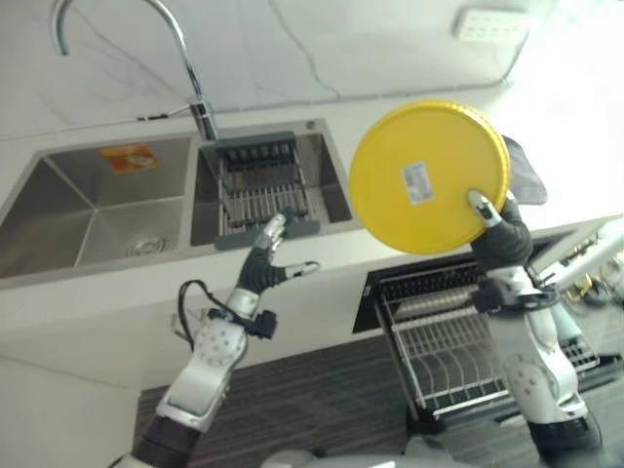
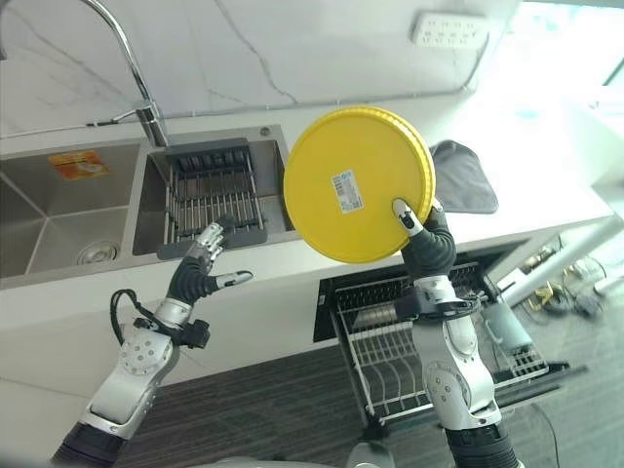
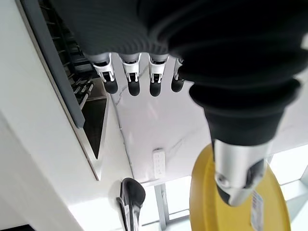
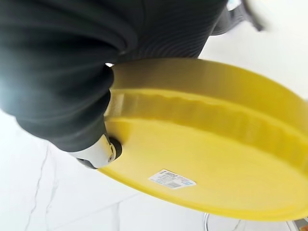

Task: Place the dishes in the dishwasher.

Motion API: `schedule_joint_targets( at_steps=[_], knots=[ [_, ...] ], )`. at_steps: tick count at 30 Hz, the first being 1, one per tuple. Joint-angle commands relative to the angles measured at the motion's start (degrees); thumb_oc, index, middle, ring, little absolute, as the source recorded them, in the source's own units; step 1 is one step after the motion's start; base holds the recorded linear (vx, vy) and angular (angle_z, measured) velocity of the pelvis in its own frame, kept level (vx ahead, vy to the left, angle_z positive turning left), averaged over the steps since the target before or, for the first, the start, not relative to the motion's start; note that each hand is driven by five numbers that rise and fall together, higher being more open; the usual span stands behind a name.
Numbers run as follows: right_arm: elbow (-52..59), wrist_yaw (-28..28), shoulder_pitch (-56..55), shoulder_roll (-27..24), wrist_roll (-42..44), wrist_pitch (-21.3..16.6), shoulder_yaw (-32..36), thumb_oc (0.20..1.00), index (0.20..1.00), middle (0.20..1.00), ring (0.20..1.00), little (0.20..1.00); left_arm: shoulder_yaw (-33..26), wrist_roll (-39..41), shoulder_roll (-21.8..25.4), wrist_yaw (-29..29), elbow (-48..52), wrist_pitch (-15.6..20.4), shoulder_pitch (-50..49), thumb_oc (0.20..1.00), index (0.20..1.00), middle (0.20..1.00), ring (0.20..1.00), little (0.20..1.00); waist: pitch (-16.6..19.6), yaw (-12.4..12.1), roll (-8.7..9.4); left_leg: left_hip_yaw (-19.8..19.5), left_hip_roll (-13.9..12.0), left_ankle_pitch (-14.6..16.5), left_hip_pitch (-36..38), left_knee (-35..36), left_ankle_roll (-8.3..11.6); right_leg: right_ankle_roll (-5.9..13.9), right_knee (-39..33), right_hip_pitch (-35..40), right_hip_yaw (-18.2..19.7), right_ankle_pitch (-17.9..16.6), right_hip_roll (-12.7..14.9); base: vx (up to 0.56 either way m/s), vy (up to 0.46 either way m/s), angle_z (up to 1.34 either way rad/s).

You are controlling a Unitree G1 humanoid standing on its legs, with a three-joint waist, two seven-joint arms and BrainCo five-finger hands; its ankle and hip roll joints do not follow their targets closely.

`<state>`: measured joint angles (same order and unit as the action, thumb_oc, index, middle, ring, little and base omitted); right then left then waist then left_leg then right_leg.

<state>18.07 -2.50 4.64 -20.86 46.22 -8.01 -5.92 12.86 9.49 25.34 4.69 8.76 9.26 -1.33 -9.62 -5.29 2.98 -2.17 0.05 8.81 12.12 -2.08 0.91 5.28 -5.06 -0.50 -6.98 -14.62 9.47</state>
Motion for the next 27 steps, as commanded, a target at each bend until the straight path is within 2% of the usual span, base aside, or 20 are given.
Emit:
schedule_joint_targets(
  at_steps=[1,3,10,11,12,13,18,20,23,24,26,27],
  knots=[
    [7.2,-1.0,2.8,0.5,1.7,-3.3,3.5,0.200,0.200,0.200,0.200,0.200,-0.3,-1.7,4.5,0.3,5.9,2.0,1.6,1.000,1.000,1.000,1.000,1.000,1.3,0.8,0.39,0.8,-6.9,-6.1,-6.4,7.1,1.83,6.47,0.1,3.9,-3.0,9.0,3.4,-0.03,-0.455,-0.08],
    [7.6,-1.9,2.9,0.4,0.6,-2.4,3.2,0.200,0.200,0.200,0.200,0.200,-1.5,-0.8,4.6,-0.3,6.1,1.6,1.0,1.000,1.000,1.000,1.000,1.000,1.7,1.2,-0.20,2.1,-8.9,-6.5,-6.2,7.1,2.90,5.87,0.1,3.9,-3.4,10.3,2.2,-0.06,-0.418,0.03],
    [8.1,-3.6,2.8,-0.1,-4.2,-2.2,2.6,0.200,0.200,0.200,0.200,0.200,-2.2,0.4,4.2,-0.2,6.8,0.3,0.8,1.000,1.000,1.000,1.000,1.000,2.2,3.3,-2.06,5.6,-12.1,-9.2,-6.7,7.1,4.91,3.52,0.1,3.7,-3.1,11.4,-0.1,-0.07,-0.159,-0.01],
    [7.7,-4.0,2.7,-0.7,-5.9,-2.4,2.8,0.200,0.200,0.200,0.200,0.200,-2.1,0.6,4.1,-0.5,6.4,0.8,0.8,1.000,1.000,1.000,1.000,1.000,2.1,3.7,-2.35,6.7,-11.9,-9.4,-6.2,7.1,5.04,3.29,0.1,3.8,-2.7,11.5,-0.3,-0.03,0.076,0.08],
    [8.0,-4.7,2.2,-1.8,-8.7,-2.5,3.8,0.200,0.200,0.200,0.200,0.200,-2.0,1.2,3.8,-1.3,6.2,1.1,0.9,1.000,1.000,1.000,1.000,1.000,1.8,4.5,-2.65,10.2,-11.1,-9.2,-5.5,6.6,5.20,3.51,0.1,4.4,-3.6,11.6,0.0,-0.02,0.134,0.11],
    [8.4,-5.6,1.8,-2.6,-11.1,-2.7,4.5,0.200,0.200,0.200,0.200,0.200,-1.8,1.9,3.6,-1.6,6.4,1.2,1.1,1.000,1.000,1.000,1.000,1.000,1.4,4.6,-2.74,10.5,-10.1,-9.0,-5.8,6.5,5.03,3.75,0.1,4.5,-4.1,11.4,0.4,-0.02,0.160,0.26],
    [8.4,-8.0,0.8,-5.0,-23.4,-3.8,7.0,0.200,0.200,0.200,0.200,0.200,-0.8,2.5,4.0,-0.1,4.8,2.1,0.9,1.000,1.000,1.000,1.000,1.000,0.5,6.3,-2.59,7.2,-7.4,-7.9,-7.4,7.1,3.19,5.10,0.1,2.6,-2.4,9.6,1.7,-0.07,0.270,0.08],
    [7.3,-10.7,0.5,-6.2,-29.9,-6.3,8.3,0.200,0.200,0.200,0.200,0.200,-1.1,2.9,4.8,-0.6,3.4,3.0,0.4,1.000,1.000,1.000,1.000,1.000,-0.2,5.7,-1.76,6.5,-6.5,-7.2,-7.6,7.1,2.66,6.35,0.1,1.9,-3.0,8.6,3.0,-0.07,0.248,-0.80],
    [6.3,-14.1,-0.1,-7.9,-37.7,-8.8,10.5,0.200,0.200,0.200,0.200,0.200,-1.2,-0.6,6.1,-1.6,1.8,4.0,-1.5,1.000,1.000,1.000,1.000,1.000,-1.1,4.7,-0.92,6.2,-5.8,-5.8,-7.3,7.1,2.09,7.28,0.1,1.6,-5.1,7.2,4.5,-0.04,0.164,-0.15],
    [5.7,-17.0,0.0,-8.9,-41.7,-10.2,10.8,0.200,0.200,0.200,0.200,0.200,-0.9,-1.4,7.1,-2.3,1.4,4.0,-2.3,1.000,1.000,1.000,1.000,1.000,-1.4,4.2,-0.79,5.7,-5.7,-5.5,-7.4,7.1,1.80,7.47,0.2,1.6,-5.3,7.1,4.7,-0.06,0.048,-0.30],
    [3.9,-23.5,0.3,-11.1,-50.2,-12.6,11.2,0.200,0.200,0.200,0.200,0.200,-1.1,-2.9,9.5,-4.1,0.6,4.2,-4.2,1.000,1.000,1.000,1.000,1.000,-1.5,2.2,-0.59,6.3,-6.0,-5.1,-7.5,7.1,1.49,7.82,1.3,1.7,-8.5,5.8,6.6,-0.13,-0.068,-0.35],
    [3.2,-26.4,0.6,-12.2,-54.4,-13.6,11.1,0.200,0.200,0.200,0.200,0.200,-1.3,-2.5,10.6,-4.7,0.0,4.3,-4.6,1.000,1.000,1.000,1.000,1.000,-1.5,1.5,-0.67,6.9,-6.3,-5.2,-7.5,7.1,1.23,7.68,2.8,1.9,-9.1,6.4,7.2,-0.17,-0.138,-0.20]
  ],
)
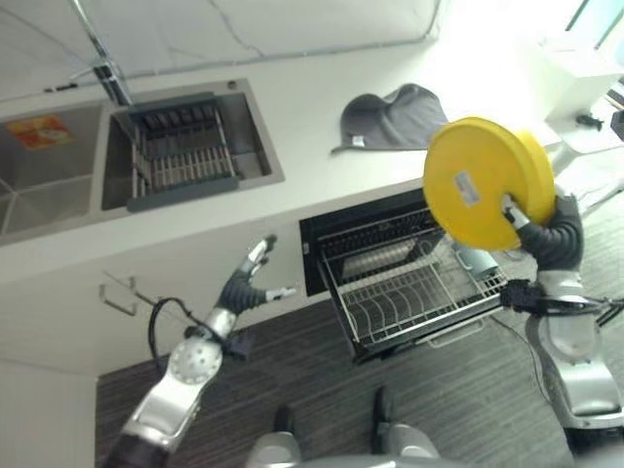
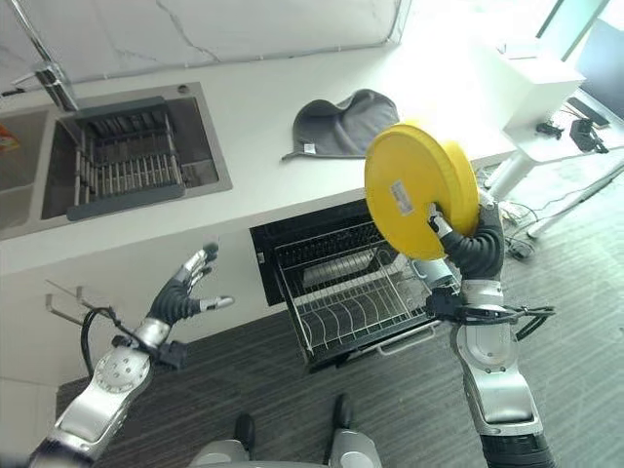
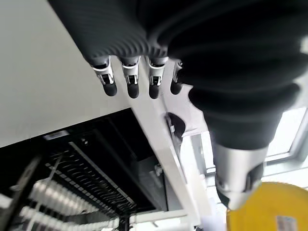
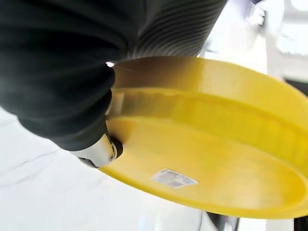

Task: Place the dishes in the dishwasher.

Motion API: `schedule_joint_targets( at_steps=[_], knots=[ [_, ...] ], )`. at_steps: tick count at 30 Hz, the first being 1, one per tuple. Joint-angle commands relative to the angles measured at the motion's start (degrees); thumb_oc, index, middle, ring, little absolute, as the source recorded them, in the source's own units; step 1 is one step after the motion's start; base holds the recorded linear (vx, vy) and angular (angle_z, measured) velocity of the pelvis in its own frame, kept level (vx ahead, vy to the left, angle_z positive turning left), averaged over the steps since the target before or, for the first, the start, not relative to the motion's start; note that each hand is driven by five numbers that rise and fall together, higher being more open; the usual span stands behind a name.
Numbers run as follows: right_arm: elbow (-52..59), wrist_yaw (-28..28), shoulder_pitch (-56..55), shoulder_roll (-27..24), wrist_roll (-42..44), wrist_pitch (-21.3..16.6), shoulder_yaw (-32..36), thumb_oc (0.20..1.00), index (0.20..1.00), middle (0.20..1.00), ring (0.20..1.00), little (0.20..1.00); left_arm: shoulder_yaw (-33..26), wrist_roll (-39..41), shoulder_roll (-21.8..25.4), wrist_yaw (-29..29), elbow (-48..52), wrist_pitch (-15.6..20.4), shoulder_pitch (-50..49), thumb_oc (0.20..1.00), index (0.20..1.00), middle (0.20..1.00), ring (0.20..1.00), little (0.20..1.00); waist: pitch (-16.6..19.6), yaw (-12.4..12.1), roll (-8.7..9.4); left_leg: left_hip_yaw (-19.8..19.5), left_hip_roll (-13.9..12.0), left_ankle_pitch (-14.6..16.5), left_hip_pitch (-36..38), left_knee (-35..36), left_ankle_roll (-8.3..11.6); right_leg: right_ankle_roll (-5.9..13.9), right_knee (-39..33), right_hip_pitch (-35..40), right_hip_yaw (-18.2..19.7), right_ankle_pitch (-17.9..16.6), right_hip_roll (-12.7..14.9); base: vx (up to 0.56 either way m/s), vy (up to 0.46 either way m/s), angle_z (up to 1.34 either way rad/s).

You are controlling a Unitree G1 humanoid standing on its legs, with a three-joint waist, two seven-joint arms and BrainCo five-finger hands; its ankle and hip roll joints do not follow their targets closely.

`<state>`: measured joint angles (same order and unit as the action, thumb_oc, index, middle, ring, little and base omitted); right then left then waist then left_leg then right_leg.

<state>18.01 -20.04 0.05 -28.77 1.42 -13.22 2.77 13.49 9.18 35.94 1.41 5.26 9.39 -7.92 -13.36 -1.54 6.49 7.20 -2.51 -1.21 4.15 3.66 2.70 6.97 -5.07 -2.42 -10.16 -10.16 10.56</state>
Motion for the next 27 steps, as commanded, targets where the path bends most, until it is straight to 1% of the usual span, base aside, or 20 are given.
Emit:
schedule_joint_targets(
  at_steps=[1,3,4,5,6,8,9,11,14,15,16,18,19,21,22,24,25,26,27],
  knots=[
    [2.7,-12.2,5.5,-6.5,-13.8,-9.0,2.2,0.200,0.200,0.200,0.200,0.200,-1.8,-0.2,1.1,-2.0,2.3,4.7,2.0,1.000,1.000,1.000,1.000,1.000,2.5,-3.0,-4.11,-1.6,-4.0,4.5,0.0,1.3,-0.54,6.18,2.1,4.6,-7.0,2.1,6.6,-0.15,-0.134,-0.16],
    [1.9,-16.1,6.1,-8.0,-21.3,-9.6,1.1,0.200,0.200,0.200,0.200,0.200,-0.6,1.4,1.5,-1.5,0.0,5.2,2.1,1.000,1.000,1.000,1.000,1.000,2.7,-3.9,-4.04,-0.8,-4.3,4.1,-0.7,1.3,-0.03,6.65,0.3,5.7,-9.1,1.6,6.9,-0.12,-0.124,-0.19],
    [2.0,-17.9,6.4,-9.7,-25.6,-9.4,0.6,0.200,0.200,0.200,0.200,0.200,0.0,2.2,1.3,-0.9,-1.8,5.3,1.6,1.000,1.000,1.000,1.000,1.000,2.9,-4.4,-4.06,-0.3,-4.8,3.8,-0.8,1.3,0.54,6.81,0.1,5.6,-10.1,1.4,7.1,-0.09,-0.144,-0.11],
    [1.5,-20.4,7.2,-11.7,-32.3,-9.2,-0.3,0.200,0.200,0.200,0.200,0.200,0.8,4.3,0.8,-0.2,-4.8,5.2,1.1,1.000,1.000,1.000,1.000,1.000,3.2,-4.7,-4.15,0.1,-5.3,3.7,-0.6,1.3,0.91,6.76,0.1,5.5,-10.2,1.7,6.7,-0.05,-0.150,-0.10],
    [1.2,-21.8,7.5,-13.5,-35.1,-9.2,-0.8,0.200,0.200,0.200,0.200,0.200,1.0,7.1,0.0,-0.2,-7.1,5.0,0.3,1.000,1.000,1.000,1.000,1.000,3.6,-4.8,-4.06,0.2,-5.5,3.8,-0.4,1.3,1.05,6.70,0.1,5.6,-10.1,2.3,6.2,0.00,-0.159,-0.26],
    [0.3,-23.7,7.3,-15.4,-40.1,-9.9,-1.9,0.200,0.200,0.200,0.200,0.200,0.8,11.9,-2.2,-0.7,-11.4,3.7,-1.3,1.000,1.000,1.000,1.000,1.000,4.3,-5.0,-4.11,1.0,-6.2,3.7,0.2,1.3,1.47,6.52,0.1,6.2,-10.8,3.3,5.6,0.03,-0.136,-0.35],
    [-2.5,-25.8,8.1,-17.2,-44.5,-10.1,-3.9,0.200,0.200,0.200,0.200,0.200,1.1,13.5,-5.5,-0.8,-19.1,4.9,-2.3,1.000,1.000,1.000,1.000,1.000,5.0,-5.1,-4.20,1.5,-6.8,3.5,0.6,1.3,2.07,6.31,0.1,7.0,-11.4,4.6,4.9,0.03,-0.114,-0.29],
    [-5.0,-27.0,9.1,-18.0,-45.8,-10.1,-5.4,0.200,0.200,0.200,0.200,0.200,1.3,13.7,-7.0,0.0,-23.0,4.9,-2.9,1.000,1.000,1.000,1.000,1.000,5.5,-5.3,-4.26,1.3,-6.9,3.5,0.8,1.3,2.32,6.16,0.1,7.2,-11.5,5.4,4.4,0.03,-0.062,-0.11],
    [-7.8,-30.4,9.5,-18.8,-51.1,-10.2,-6.7,0.200,0.200,0.200,0.200,0.200,-0.2,15.2,-10.3,-0.3,-30.9,6.5,-4.0,1.000,1.000,1.000,1.000,1.000,6.3,-5.5,-4.40,0.9,-6.9,3.4,0.9,1.3,2.52,5.79,0.1,7.5,-11.4,6.3,3.9,0.02,-0.010,0.05],
    [-10.8,-33.6,10.1,-18.6,-55.6,-8.9,-8.7,0.200,0.200,0.200,0.200,0.200,-2.4,15.6,-13.1,0.7,-38.2,8.8,-4.5,1.000,1.000,1.000,1.000,1.000,6.8,-5.9,-4.63,0.6,-7.0,3.3,0.9,1.3,2.78,5.44,0.1,8.0,-11.7,6.8,3.7,0.04,-0.002,0.17],
    [-11.2,-34.0,10.2,-18.5,-56.2,-8.7,-9.0,0.200,0.200,0.200,0.200,0.200,-2.8,15.2,-13.6,0.5,-39.1,9.1,-4.6,1.000,1.000,1.000,1.000,1.000,6.8,-6.0,-4.65,0.5,-7.0,3.3,0.8,1.3,2.80,5.39,0.1,8.0,-11.7,6.9,3.7,0.04,0.005,0.20],
    [-13.3,-35.5,10.1,-18.2,-59.1,-7.5,-11.0,0.200,0.200,0.200,0.200,0.200,-6.0,15.5,-16.0,2.5,-44.6,10.6,-4.5,1.000,1.000,1.000,1.000,1.000,7.2,-6.4,-4.74,0.0,-6.8,3.2,0.7,1.3,2.85,5.25,0.1,8.3,-11.6,7.2,3.5,0.04,0.010,0.11],
    [-14.4,-36.2,9.8,-18.0,-59.9,-7.2,-11.6,0.200,0.200,0.200,0.200,0.200,-7.5,16.0,-16.9,2.4,-47.0,11.0,-4.4,1.000,1.000,1.000,1.000,1.000,7.3,-6.5,-4.69,-0.1,-6.8,3.2,0.7,1.3,2.87,5.25,0.1,8.3,-11.7,7.2,3.6,0.05,0.005,0.08],
    [-17.7,-36.9,9.5,-17.3,-61.2,-6.8,-13.8,0.200,0.200,0.200,0.200,0.200,-12.0,19.5,-19.2,2.3,-52.4,9.8,-3.7,1.000,1.000,1.000,1.000,1.000,7.7,-7.1,-4.57,-0.8,-6.6,3.2,0.6,1.3,2.86,5.16,0.1,8.7,-11.9,7.4,3.6,0.06,-0.001,0.14],
    [-18.7,-37.3,9.8,-17.3,-61.5,-6.9,-14.6,0.200,0.200,0.200,0.200,0.200,-12.8,19.9,-19.5,1.9,-53.8,9.7,-3.5,1.000,1.000,1.000,1.000,1.000,7.7,-7.2,-4.51,-1.1,-6.5,3.2,0.6,1.3,2.84,5.10,0.1,8.9,-12.0,7.5,3.6,0.08,-0.006,0.24],
    [-21.7,-36.8,10.8,-16.9,-61.5,-6.5,-17.7,0.200,0.200,0.200,0.200,0.200,-16.1,19.7,-20.9,1.6,-59.2,7.5,-2.8,1.000,1.000,1.000,1.000,1.000,8.0,-8.2,-4.14,-2.4,-5.9,3.3,0.8,1.3,2.67,4.94,0.1,10.0,-12.5,7.9,3.3,0.16,-0.017,0.31],
    [-22.0,-36.6,10.8,-16.8,-61.7,-6.7,-17.9,0.200,0.200,0.200,0.200,0.200,-16.4,19.4,-20.9,1.6,-59.7,7.0,-2.9,1.000,1.000,1.000,1.000,1.000,8.0,-8.3,-4.10,-2.6,-5.8,3.3,0.9,1.3,2.63,4.90,0.1,10.3,-12.5,8.0,3.3,0.20,-0.006,0.28],
    [-22.9,-36.6,11.1,-16.7,-61.9,-6.5,-19.1,0.200,0.200,0.200,0.200,0.200,-17.2,19.8,-21.2,1.4,-62.3,5.3,-2.7,1.000,1.000,1.000,1.000,1.000,7.8,-8.5,-4.04,-2.9,-5.4,3.2,1.3,1.3,2.31,4.71,0.9,10.9,-12.6,8.4,3.1,0.15,0.010,0.19],
    [-23.8,-36.6,11.5,-16.6,-61.6,-6.3,-19.9,0.200,0.200,0.200,0.200,0.200,-18.1,20.3,-21.2,1.3,-64.1,3.8,-2.3,1.000,1.000,1.000,1.000,1.000,7.3,-8.7,-4.10,-3.3,-5.1,2.7,1.5,1.0,2.04,4.38,3.5,10.5,-12.3,9.8,3.1,0.11,0.002,0.08]
  ],
)
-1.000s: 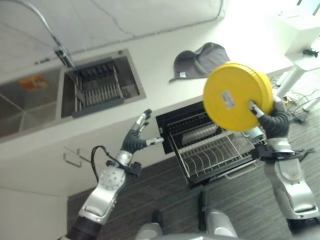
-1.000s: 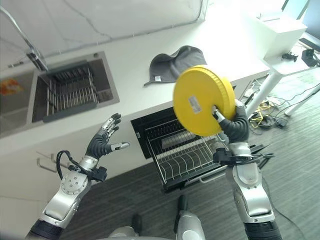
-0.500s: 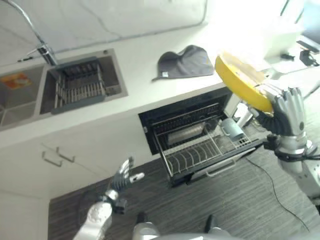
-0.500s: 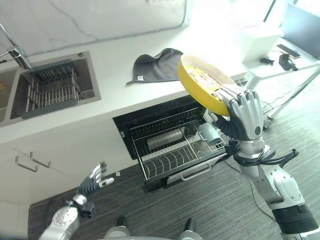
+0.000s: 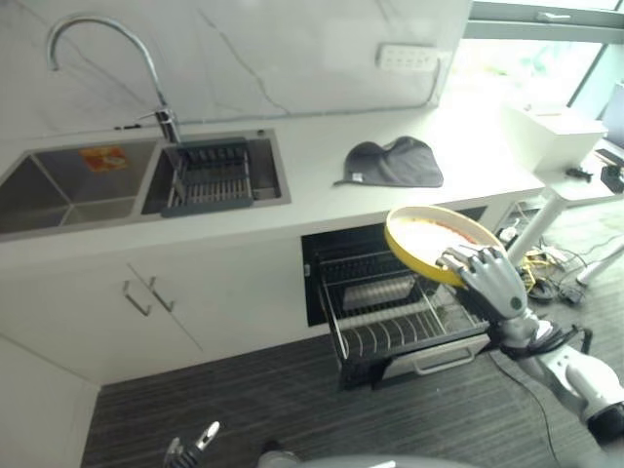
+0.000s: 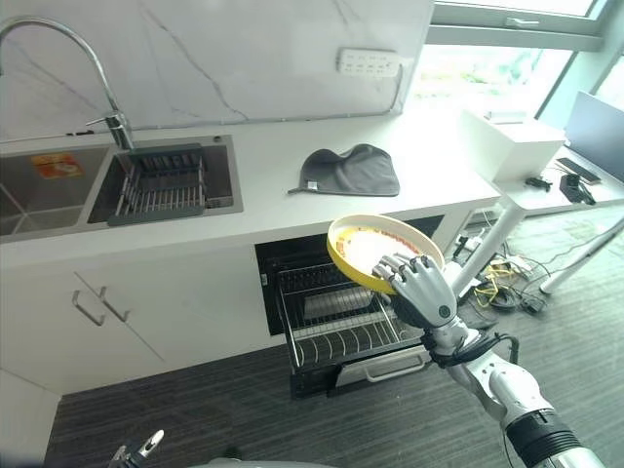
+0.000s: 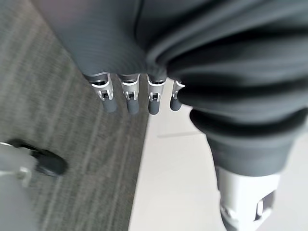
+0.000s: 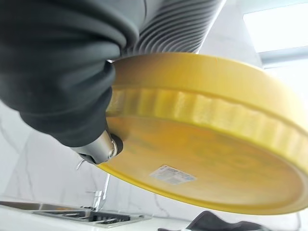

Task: Place the dishes in the dishwasher.

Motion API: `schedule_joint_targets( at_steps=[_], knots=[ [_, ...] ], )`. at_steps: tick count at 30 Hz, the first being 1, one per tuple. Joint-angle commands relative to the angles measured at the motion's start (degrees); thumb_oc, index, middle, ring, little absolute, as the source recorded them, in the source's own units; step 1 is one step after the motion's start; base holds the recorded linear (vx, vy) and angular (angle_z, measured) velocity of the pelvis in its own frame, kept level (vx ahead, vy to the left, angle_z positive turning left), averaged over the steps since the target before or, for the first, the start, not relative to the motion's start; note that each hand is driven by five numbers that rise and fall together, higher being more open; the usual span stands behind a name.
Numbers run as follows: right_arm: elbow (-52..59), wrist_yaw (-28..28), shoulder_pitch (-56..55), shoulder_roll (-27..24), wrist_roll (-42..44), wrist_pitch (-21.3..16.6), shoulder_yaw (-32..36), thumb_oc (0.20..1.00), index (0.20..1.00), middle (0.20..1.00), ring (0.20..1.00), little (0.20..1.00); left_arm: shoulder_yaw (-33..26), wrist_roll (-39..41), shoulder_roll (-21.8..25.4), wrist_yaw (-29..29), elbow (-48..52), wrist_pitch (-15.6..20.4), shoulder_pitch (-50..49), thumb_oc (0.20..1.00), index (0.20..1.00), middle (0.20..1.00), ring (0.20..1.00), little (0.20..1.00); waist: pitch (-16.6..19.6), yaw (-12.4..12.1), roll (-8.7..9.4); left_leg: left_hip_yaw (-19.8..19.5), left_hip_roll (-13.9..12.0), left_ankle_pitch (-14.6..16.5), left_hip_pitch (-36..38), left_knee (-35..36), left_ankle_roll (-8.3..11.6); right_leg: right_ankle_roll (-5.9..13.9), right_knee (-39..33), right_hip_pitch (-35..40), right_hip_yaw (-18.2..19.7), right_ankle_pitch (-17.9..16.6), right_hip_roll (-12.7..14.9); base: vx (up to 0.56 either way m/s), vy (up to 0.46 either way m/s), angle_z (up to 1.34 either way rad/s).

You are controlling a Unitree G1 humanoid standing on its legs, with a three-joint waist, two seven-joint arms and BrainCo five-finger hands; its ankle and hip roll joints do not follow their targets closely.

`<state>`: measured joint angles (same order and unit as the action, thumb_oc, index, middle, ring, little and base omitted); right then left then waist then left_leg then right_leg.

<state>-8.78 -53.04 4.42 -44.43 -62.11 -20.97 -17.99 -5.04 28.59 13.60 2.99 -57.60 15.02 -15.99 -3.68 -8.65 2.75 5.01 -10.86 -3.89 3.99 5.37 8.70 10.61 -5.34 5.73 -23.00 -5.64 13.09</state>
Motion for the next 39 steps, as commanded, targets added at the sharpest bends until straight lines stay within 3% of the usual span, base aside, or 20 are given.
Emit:
schedule_joint_targets(
  at_steps=[1,6,10,18,26,29,39],
  knots=[
    [2.3,-3.9,8.1,-1.0,2.1,1.9,0.2,0.200,0.200,0.200,0.200,0.200,-0.6,1.9,1.8,-0.8,-2.8,-3.3,6.7,1.000,1.000,1.000,1.000,1.000,-4.2,-1.8,-0.40,-2.7,3.7,6.4,-0.9,-6.6,-4.34,-0.07,10.1,0.3,1.5,7.5,1.0,0.01,-0.007,0.06],
    [-2.5,-4.4,17.9,-2.0,2.1,2.7,-4.1,0.200,0.200,0.200,0.200,0.200,0.6,7.2,4.2,-2.4,-6.1,-4.1,10.7,1.000,1.000,1.000,1.000,1.000,-11.1,-1.6,-1.53,-4.6,3.1,12.6,-13.4,-25.5,-3.78,-2.07,25.1,-9.8,3.4,14.0,4.5,-0.14,-0.015,0.26],
    [-7.5,-4.1,23.9,-3.1,3.4,2.5,-7.7,0.200,0.200,0.200,0.200,0.200,0.6,9.3,4.5,-3.7,-6.6,-5.0,9.8,1.000,1.000,1.000,1.000,1.000,-13.8,-2.4,-2.37,-5.6,3.2,14.7,-18.4,-31.9,-3.56,-3.04,32.7,-15.4,3.9,16.0,6.7,-0.10,0.032,-0.06],
    [-14.5,-2.3,27.0,-3.8,5.1,2.3,-10.9,0.200,0.200,0.200,0.200,0.200,2.9,9.6,4.9,-5.6,-4.5,-6.9,7.5,1.000,1.000,1.000,1.000,1.000,-15.9,-2.9,-4.03,-5.4,3.5,15.1,-21.1,-35.8,-3.31,-3.67,37.5,-17.9,4.1,17.0,8.3,0.03,0.022,0.06],
    [-23.0,1.5,32.2,-2.6,8.2,4.5,-13.8,0.200,0.200,0.200,0.200,0.200,4.2,11.2,6.0,-5.2,-3.0,-8.2,7.0,1.000,1.000,1.000,1.000,1.000,-17.4,-4.1,-5.57,-5.6,4.1,15.1,-22.4,-37.1,-3.40,-3.39,39.6,-19.8,4.4,17.0,9.6,0.03,0.014,0.06],
    [-27.3,3.7,34.7,-2.3,14.2,5.4,-15.4,0.200,0.200,0.200,0.200,0.200,4.5,12.0,6.3,-5.3,-3.0,-8.4,7.1,1.000,1.000,1.000,1.000,1.000,-17.8,-4.8,-6.00,-5.7,4.2,14.9,-23.2,-37.3,-3.45,-3.41,40.3,-20.7,4.4,17.0,9.9,0.01,0.002,0.03],
    [-38.3,5.0,45.1,-1.2,17.4,7.5,-17.3,0.200,0.200,0.200,0.200,0.200,6.8,13.2,6.7,-5.8,-1.0,-9.1,7.6,1.000,1.000,1.000,1.000,1.000,-20.6,-7.2,-7.68,-6.8,5.2,13.3,-27.4,-37.0,-3.75,-3.07,42.1,-25.7,4.8,16.4,11.0,-0.04,-0.006,0.04]
  ],
)
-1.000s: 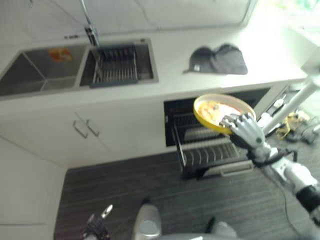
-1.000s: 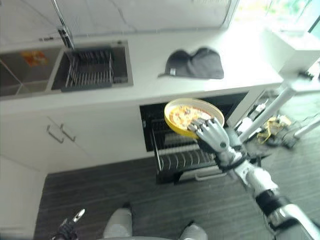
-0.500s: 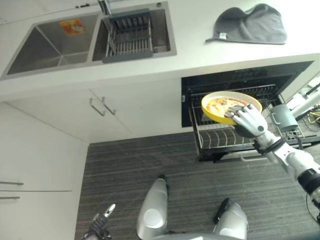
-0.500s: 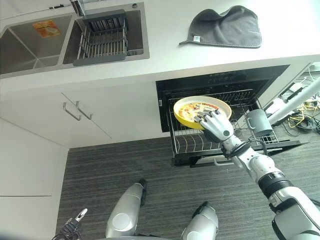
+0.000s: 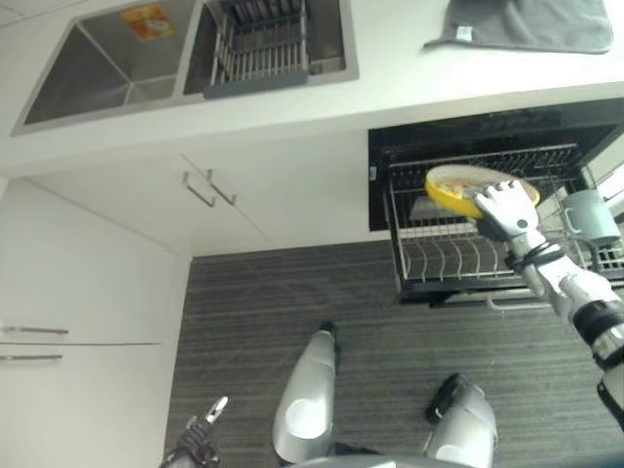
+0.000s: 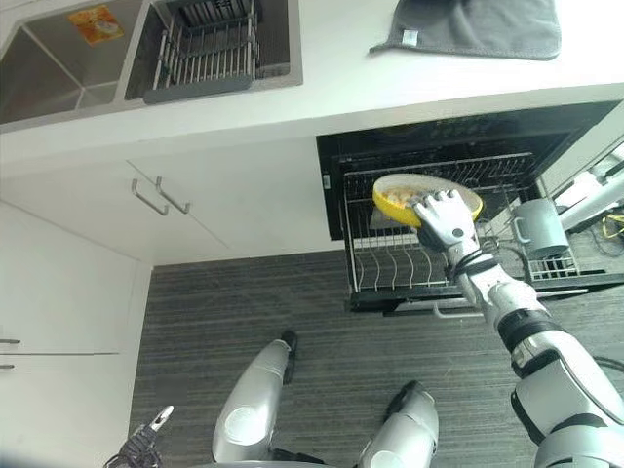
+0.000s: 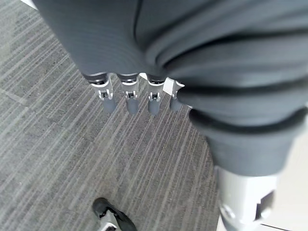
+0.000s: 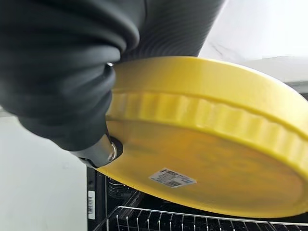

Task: Place the dishes in the dishwasher.

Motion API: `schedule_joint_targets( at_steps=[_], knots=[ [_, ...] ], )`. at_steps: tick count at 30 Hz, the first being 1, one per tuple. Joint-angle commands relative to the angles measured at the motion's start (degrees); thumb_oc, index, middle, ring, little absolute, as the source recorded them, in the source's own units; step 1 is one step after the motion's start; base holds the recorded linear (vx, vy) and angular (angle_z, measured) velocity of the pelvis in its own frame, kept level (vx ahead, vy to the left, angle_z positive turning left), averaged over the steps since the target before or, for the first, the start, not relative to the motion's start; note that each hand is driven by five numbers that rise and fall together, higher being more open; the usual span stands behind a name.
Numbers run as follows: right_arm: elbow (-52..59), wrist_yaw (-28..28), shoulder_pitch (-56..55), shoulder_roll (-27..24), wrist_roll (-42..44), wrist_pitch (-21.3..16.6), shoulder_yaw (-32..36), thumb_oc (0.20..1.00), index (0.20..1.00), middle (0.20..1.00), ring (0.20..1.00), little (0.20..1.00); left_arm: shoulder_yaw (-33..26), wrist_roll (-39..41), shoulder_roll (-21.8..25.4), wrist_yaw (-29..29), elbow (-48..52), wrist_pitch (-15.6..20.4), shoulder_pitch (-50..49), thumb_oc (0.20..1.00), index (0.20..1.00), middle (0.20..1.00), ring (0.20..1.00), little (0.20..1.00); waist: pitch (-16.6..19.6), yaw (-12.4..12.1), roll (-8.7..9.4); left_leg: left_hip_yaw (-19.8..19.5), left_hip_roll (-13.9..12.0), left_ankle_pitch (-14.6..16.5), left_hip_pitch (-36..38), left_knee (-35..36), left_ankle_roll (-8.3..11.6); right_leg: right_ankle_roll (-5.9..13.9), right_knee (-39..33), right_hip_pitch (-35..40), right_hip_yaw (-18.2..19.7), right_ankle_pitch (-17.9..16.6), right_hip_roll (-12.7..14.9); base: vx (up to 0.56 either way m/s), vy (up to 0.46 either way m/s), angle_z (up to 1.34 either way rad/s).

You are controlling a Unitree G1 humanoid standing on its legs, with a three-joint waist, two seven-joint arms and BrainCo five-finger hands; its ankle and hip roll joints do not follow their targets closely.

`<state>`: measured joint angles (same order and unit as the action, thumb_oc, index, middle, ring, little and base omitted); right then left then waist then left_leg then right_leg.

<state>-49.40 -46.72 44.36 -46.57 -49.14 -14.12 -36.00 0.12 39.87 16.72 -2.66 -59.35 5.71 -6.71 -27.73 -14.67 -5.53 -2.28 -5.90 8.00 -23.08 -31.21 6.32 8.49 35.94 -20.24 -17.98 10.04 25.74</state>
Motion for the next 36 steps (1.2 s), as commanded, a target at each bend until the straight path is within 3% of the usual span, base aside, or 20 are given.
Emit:
schedule_joint_targets(
  at_steps=[1,3,4,14,21,23,24,28,29,36],
  knots=[
    [1.7,-0.9,6.2,0.9,4.3,0.6,0.4,0.200,0.200,0.200,0.200,0.200,1.7,1.9,3.7,-0.3,0.9,0.2,-1.5,1.000,1.000,1.000,1.000,1.000,3.2,-1.3,0.52,0.5,0.4,1.3,-0.8,-0.4,-1.47,-0.92,1.0,-0.3,-0.1,0.7,-1.5,-0.08,-0.016,0.05],
    [-0.2,0.1,9.8,0.3,3.7,1.0,-1.4,0.200,0.200,0.200,0.200,0.200,2.4,2.3,4.2,-0.1,2.1,0.5,-0.9,1.000,1.000,1.000,1.000,1.000,2.3,-2.2,0.23,0.1,0.8,0.8,-2.7,-0.4,-1.76,-0.78,1.6,-2.5,0.1,0.5,-1.2,-0.09,-0.046,0.02],
    [-1.3,0.2,11.3,0.4,3.8,1.7,-2.3,0.200,0.200,0.200,0.200,0.200,2.6,2.3,4.5,-0.1,2.0,0.8,-0.7,1.000,1.000,1.000,1.000,1.000,1.7,-2.6,0.13,-0.1,0.7,2.2,-2.9,-1.3,-1.58,-0.18,3.0,-3.1,0.6,1.7,-1.1,-0.06,-0.062,0.05],
    [-8.5,0.9,18.9,-0.2,5.8,6.3,-4.4,0.200,0.200,0.200,0.200,0.200,2.2,2.7,7.0,0.0,5.7,2.3,-0.7,1.000,1.000,1.000,1.000,1.000,-0.9,-5.1,0.23,-1.2,2.2,0.7,-9.1,-0.7,-2.74,-0.19,4.5,-9.4,1.0,1.4,-1.4,-0.04,-0.056,0.06],
    [-11.0,-1.2,18.8,-0.1,6.2,9.4,-3.2,0.200,0.200,0.200,0.200,0.200,1.8,4.1,7.4,-1.4,6.8,4.4,-1.0,1.000,1.000,1.000,1.000,1.000,-2.0,-5.3,-0.84,-1.1,3.2,0.9,-12.7,-2.3,-3.37,-0.55,7.1,-13.1,1.6,1.9,-1.1,-0.01,-0.010,0.00],
    [-11.5,-1.9,18.9,-0.1,4.9,10.7,-3.2,0.200,0.200,0.200,0.200,0.200,1.9,4.6,7.5,-1.0,7.5,5.3,-1.0,1.000,1.000,1.000,1.000,1.000,-2.0,-5.2,-1.33,-0.9,3.3,0.8,-14.0,-2.7,-3.45,-0.63,7.8,-14.6,1.9,2.0,-0.9,-0.02,0.008,0.02],
    [-11.5,-3.5,18.6,-0.7,4.0,13.3,-3.1,0.200,0.200,0.200,0.200,0.200,1.5,5.1,7.8,0.9,9.1,8.1,-1.6,1.000,1.000,1.000,1.000,1.000,-2.1,-5.1,-2.14,-0.9,3.7,0.8,-16.4,-3.5,-3.69,-0.76,8.7,-17.2,2.4,2.0,-0.7,-0.04,0.012,0.05],
    [-12.6,-4.8,18.5,-0.2,4.1,15.9,-3.0,0.200,0.200,0.200,0.200,0.200,0.7,6.0,8.2,2.2,9.6,12.3,-1.8,1.000,1.000,1.000,1.000,1.000,-2.1,-5.2,-2.85,-0.6,4.1,0.4,-19.3,-4.0,-3.77,-1.08,9.6,-20.3,3.0,2.1,-0.8,-0.04,-0.005,0.00],
    [-13.1,-3.6,18.0,0.2,4.4,15.1,-3.0,0.200,0.200,0.200,0.200,0.200,0.3,6.7,8.1,2.2,9.4,13.8,-1.4,1.000,1.000,1.000,1.000,1.000,-2.1,-5.1,-2.99,-0.5,4.1,0.4,-20.3,-4.2,-3.87,-1.21,10.1,-21.4,3.2,2.3,-0.8,-0.04,-0.003,-0.02],
    [-13.3,3.3,14.1,3.1,4.6,11.6,-4.2,0.200,0.200,0.200,0.200,0.200,0.1,8.3,8.4,0.3,9.6,13.3,-0.2,1.000,1.000,1.000,1.000,1.000,-2.1,-4.9,-3.30,-0.3,4.3,0.9,-23.0,-6.0,-4.12,-1.63,11.8,-24.3,3.7,2.8,-0.8,0.00,0.001,0.00]
  ],
)
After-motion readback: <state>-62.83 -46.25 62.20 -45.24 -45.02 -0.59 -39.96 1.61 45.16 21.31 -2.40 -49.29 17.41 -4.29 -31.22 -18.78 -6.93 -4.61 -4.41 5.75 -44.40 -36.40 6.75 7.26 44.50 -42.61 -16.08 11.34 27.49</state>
